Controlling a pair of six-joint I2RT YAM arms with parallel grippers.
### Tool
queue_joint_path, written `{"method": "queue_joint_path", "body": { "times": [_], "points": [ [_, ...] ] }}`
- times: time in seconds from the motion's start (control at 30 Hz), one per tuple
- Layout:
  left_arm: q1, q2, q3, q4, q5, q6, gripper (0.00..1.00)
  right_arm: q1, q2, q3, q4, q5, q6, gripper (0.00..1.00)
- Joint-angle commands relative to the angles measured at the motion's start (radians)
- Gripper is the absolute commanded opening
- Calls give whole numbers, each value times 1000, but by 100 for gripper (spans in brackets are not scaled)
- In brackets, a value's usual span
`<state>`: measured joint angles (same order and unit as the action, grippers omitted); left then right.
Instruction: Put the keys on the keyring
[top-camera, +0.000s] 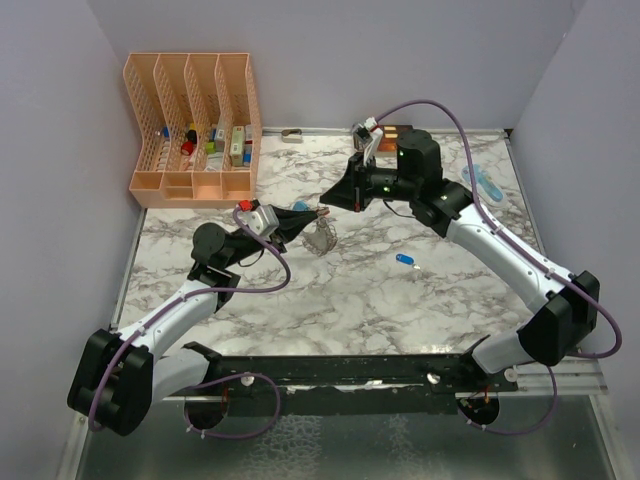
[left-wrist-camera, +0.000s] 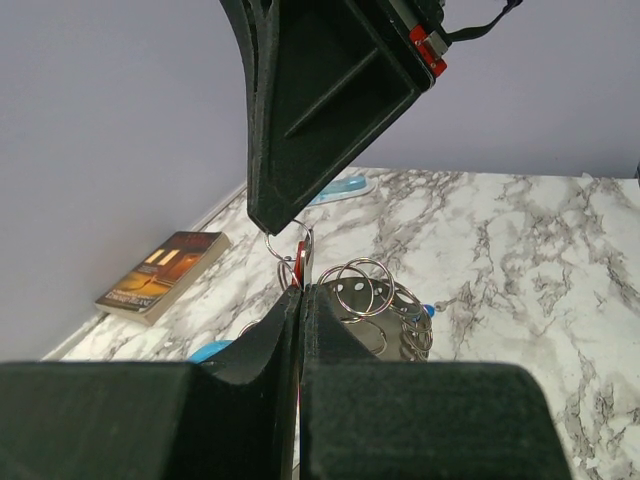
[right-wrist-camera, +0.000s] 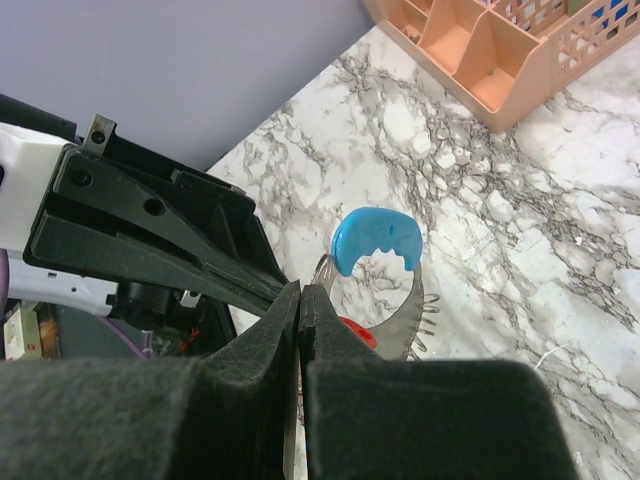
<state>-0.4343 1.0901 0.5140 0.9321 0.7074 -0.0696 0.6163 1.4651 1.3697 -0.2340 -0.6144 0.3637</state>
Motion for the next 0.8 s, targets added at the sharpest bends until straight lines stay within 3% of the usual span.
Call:
{"method": "queue_joint_path", "body": {
  "times": [0.0, 0.77],
  "points": [
    [-10, -16, 12, 89, 3, -12, 0, 5, -33, -13, -9, 41, 10, 1],
    [-10, -15, 8, 119, -6, -31, 0, 5, -53, -70, 36, 32, 34, 1]
  ]
}}
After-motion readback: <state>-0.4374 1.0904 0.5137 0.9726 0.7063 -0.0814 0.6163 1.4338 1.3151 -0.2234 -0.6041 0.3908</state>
